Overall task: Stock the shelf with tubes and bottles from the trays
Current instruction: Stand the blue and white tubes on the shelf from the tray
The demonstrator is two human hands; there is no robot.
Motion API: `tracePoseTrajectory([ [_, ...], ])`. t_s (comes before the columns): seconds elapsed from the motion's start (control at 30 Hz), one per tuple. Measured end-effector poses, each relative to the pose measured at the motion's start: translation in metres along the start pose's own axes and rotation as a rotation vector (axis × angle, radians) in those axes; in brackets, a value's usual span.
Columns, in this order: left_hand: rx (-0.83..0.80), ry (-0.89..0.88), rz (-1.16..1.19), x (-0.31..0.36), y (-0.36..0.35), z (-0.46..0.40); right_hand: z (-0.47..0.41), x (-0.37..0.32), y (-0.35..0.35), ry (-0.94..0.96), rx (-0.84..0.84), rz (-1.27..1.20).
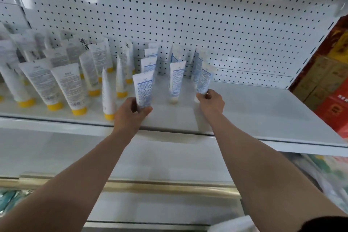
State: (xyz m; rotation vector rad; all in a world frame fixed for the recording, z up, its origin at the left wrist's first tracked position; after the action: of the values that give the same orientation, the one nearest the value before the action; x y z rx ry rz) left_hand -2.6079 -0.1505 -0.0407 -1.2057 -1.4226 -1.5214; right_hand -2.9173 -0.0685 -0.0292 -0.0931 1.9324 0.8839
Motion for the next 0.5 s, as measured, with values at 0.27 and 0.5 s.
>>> tracePoseTrajectory([
  [0.27, -0.010, 0.008, 0.028, 0.0031, 0.0025, 0.0054, 0.0001, 0.0023, -0.0044, 0.018, 0.009, 0.064],
  [0.5, -0.093, 0.013, 0.059, -0.0029, 0.0023, 0.0033, 0.0058, 0.0019, -0.0056, -0.006, 0.008, 0.021],
])
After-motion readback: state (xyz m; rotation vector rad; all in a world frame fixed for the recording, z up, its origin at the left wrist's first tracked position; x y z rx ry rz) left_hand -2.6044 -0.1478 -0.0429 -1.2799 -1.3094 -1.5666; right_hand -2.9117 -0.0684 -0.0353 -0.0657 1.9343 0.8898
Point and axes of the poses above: each hand's wrist, its own z-axis away from the middle knuckle, its own y-axis out of the back of the hand, x = y × z, the point moved 7 cm from there along -z, towards the middle knuckle, and after that the axes turned 6 degrees about y, right-handed, at the moved point
